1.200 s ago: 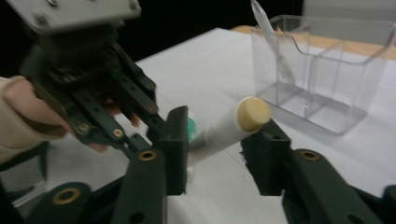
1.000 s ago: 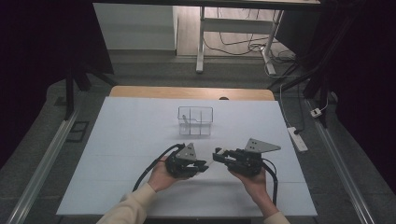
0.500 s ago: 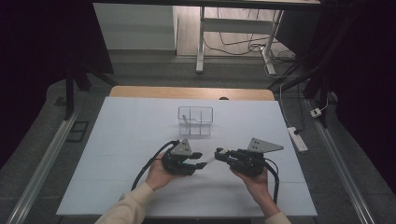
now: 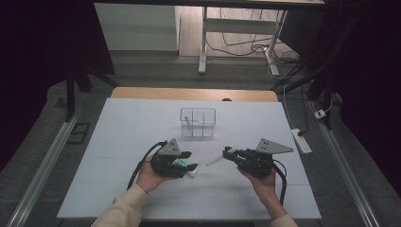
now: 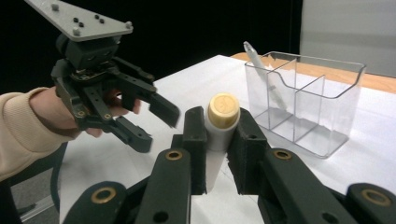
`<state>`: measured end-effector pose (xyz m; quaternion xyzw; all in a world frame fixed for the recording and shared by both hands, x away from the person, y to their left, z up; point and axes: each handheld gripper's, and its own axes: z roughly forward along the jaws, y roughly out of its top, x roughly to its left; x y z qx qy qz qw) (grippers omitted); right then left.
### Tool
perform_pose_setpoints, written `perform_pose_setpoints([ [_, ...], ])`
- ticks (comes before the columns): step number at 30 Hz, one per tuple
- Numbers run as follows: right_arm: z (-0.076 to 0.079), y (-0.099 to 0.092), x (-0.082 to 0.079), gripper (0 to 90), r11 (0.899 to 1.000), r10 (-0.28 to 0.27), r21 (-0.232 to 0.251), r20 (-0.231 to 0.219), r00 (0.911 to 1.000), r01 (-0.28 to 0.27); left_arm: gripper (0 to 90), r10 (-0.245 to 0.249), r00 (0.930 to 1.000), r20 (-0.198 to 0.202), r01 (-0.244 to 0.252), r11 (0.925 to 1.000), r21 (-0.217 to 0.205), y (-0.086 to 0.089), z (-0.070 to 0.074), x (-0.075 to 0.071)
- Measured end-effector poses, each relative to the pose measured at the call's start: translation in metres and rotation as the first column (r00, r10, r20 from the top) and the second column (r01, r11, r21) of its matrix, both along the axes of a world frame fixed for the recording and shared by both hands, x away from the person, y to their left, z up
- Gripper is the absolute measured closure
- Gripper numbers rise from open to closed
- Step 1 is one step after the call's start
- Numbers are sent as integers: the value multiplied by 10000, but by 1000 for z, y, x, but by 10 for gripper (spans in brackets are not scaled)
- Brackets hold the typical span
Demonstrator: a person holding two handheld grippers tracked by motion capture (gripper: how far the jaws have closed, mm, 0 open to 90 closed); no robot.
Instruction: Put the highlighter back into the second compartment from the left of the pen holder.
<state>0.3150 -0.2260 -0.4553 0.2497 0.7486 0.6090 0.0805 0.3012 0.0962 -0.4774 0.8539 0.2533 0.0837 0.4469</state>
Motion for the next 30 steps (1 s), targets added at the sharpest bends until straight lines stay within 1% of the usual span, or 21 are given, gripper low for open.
perform_pose_setpoints([
  [4,2,-3,2,770,9999,-164,48,46,9999,164,467,300,9995,93,-302,9994,147,14,0,-5],
  [11,7,-4,9,770,9983,-562,169,127,9983,560,458,658,9978,-4,-657,9976,222,40,-4,-14],
  [17,19,7,23,770,9972,-742,-47,338,9967,744,446,1111,9936,-212,-1108,9937,171,67,-11,-19],
  [20,25,13,31,771,9961,-865,-112,386,9955,870,437,1273,9915,-282,-1265,9916,275,77,-16,-22],
  [26,26,20,44,770,9935,-1111,-212,333,9932,1119,433,1538,9871,-449,-1521,9876,387,93,-25,-27],
  [30,25,22,53,770,9913,-1306,-119,218,9912,1309,428,1682,9842,-546,-1659,9851,452,99,-29,-28],
])
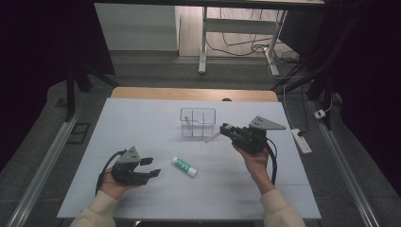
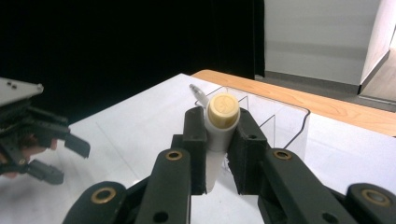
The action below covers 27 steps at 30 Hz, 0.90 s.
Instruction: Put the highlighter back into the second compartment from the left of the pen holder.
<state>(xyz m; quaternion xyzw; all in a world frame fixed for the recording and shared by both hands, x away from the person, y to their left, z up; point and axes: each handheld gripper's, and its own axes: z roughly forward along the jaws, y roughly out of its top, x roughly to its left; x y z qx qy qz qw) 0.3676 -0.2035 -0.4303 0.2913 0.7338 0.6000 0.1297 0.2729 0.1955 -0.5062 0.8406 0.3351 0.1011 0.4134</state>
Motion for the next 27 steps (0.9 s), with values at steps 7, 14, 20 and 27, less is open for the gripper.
perform_pose_setpoints([
  [7,2,3,12,770,9991,-276,322,-81,9996,279,419,192,9998,-96,-191,9998,48,11,-4,-2],
  [14,11,10,25,770,9986,-385,349,-54,9992,386,414,375,9991,-209,-374,9993,55,17,-7,-1],
  [20,24,21,38,770,9987,-479,170,58,9988,478,403,374,9990,-244,-372,9993,93,17,-8,-1],
  [27,40,38,53,769,9989,-472,1,265,9985,472,400,258,9993,-269,-253,9996,158,16,-8,-1],
])
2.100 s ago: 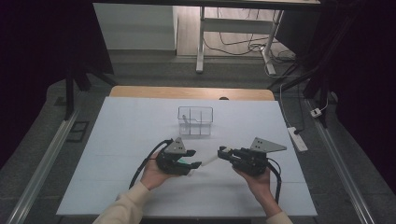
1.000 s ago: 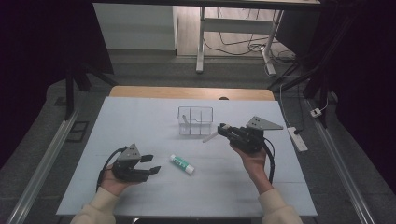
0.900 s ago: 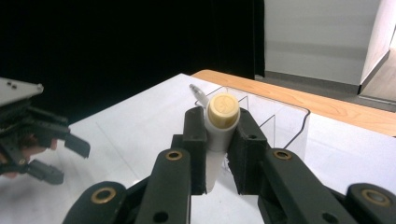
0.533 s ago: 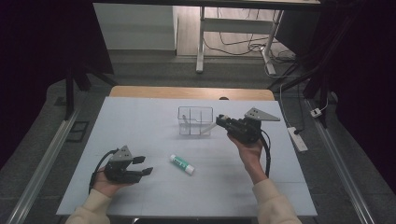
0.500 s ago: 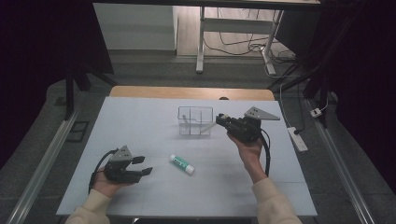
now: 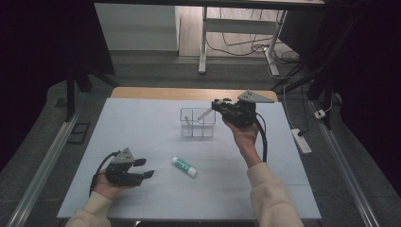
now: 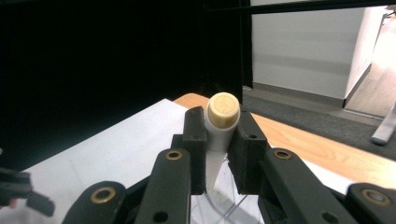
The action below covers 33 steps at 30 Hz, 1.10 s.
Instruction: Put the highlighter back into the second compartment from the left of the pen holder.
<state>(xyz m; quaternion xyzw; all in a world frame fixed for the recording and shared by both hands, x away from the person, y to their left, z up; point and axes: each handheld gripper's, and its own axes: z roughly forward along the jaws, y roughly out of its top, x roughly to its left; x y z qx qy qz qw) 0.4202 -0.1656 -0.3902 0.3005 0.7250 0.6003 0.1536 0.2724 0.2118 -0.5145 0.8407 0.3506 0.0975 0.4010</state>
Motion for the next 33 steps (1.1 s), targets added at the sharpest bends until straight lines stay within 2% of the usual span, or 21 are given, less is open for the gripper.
perform_pose_setpoints([
  [7,2,14,15,768,9990,-165,-414,-33,9999,164,396,-93,9999,-76,93,9999,52,0,-1,1],
  [16,-18,23,29,762,9958,-365,-855,-573,9977,316,387,-135,9998,-151,136,9999,67,-1,-2,1],
  [17,-20,24,30,736,9955,-363,-899,-635,9973,305,388,-127,9998,-153,128,9999,69,-1,-2,1],
  [19,-23,26,32,614,9951,-338,-955,-840,9959,258,387,-123,9998,-152,124,9999,69,0,-2,1],
  [22,-25,26,29,524,9906,-556,-1290,-755,9956,455,387,-91,9998,-153,91,9999,44,0,-3,1],
  [23,-26,25,28,508,9910,-566,-1252,-768,9954,467,387,-81,9998,-157,82,10000,52,0,-3,2],
  [33,-31,-4,5,470,9931,-383,-1134,-660,9971,306,386,-22,9999,-147,23,10000,90,0,-3,2],
])
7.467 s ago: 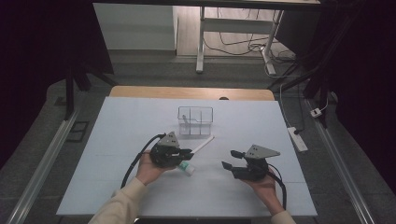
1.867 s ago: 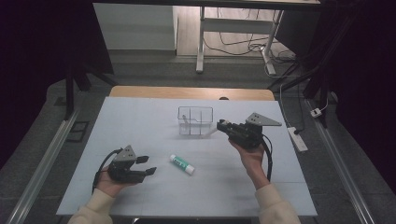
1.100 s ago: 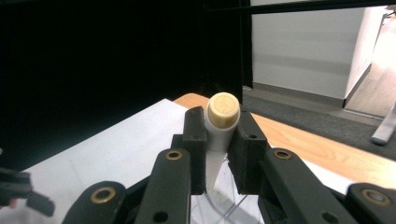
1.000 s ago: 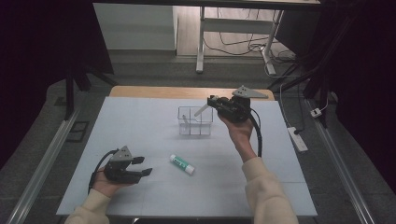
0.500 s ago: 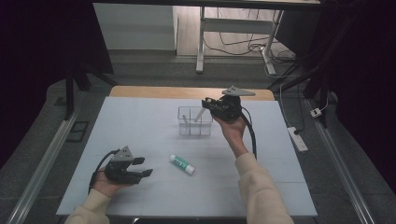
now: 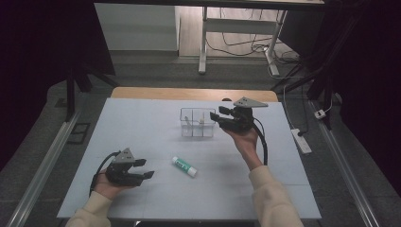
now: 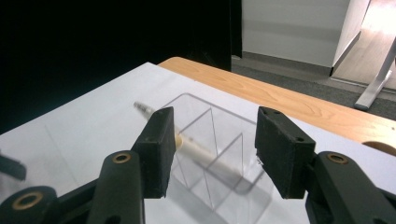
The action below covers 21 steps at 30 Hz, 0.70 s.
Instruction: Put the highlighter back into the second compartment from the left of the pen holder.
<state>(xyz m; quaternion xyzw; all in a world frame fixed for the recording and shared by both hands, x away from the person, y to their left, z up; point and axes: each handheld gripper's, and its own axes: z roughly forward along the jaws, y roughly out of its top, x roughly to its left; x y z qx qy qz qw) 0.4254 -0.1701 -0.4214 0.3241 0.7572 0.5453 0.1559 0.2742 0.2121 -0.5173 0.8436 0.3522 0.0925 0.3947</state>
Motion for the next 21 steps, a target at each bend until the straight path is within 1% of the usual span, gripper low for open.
perform_pose_setpoints([
  [7,-8,-22,-24,466,9998,163,-102,136,9998,-161,387,54,10000,22,-54,10000,-28,1,0,0],
  [12,-14,-33,-40,459,9984,407,-390,234,9989,-398,387,65,10000,29,-65,10000,-17,1,0,0],
  [15,-20,-39,-48,456,9974,536,-503,199,9984,-526,387,57,10000,35,-57,10000,-11,1,0,0],
  [21,-29,-50,-62,453,9965,638,-545,81,9979,-633,386,73,10000,43,-72,10000,-8,1,0,1],
])
